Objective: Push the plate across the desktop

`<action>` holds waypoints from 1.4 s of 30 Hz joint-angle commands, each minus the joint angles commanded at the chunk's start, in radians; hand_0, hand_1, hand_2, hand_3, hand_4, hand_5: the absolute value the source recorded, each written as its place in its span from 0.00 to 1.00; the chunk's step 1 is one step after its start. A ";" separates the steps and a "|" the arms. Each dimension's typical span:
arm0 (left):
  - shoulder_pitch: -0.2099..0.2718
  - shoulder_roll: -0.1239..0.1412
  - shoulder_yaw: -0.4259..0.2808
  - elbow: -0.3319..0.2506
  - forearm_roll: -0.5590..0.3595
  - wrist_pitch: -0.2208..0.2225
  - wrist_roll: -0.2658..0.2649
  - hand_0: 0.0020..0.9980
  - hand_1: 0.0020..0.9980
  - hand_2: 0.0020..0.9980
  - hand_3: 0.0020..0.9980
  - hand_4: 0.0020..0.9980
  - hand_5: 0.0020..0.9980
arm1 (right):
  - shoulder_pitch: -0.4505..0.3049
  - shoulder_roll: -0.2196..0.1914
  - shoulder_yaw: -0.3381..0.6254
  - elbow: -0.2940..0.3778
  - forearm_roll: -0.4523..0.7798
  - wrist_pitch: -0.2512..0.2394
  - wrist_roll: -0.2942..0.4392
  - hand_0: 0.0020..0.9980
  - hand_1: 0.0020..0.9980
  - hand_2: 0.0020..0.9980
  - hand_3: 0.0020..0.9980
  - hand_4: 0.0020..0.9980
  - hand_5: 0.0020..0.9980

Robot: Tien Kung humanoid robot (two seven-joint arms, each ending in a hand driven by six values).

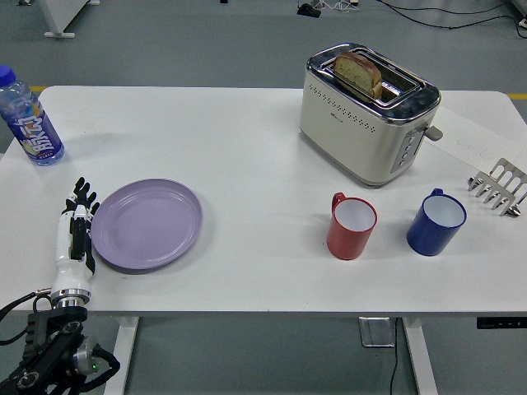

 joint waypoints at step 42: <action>-0.047 -0.041 0.160 0.005 -0.015 0.007 -0.003 0.90 0.94 0.99 0.97 0.54 1.00 | -0.005 -0.003 0.012 0.000 -0.008 0.002 0.002 0.65 0.63 0.71 0.65 0.21 0.27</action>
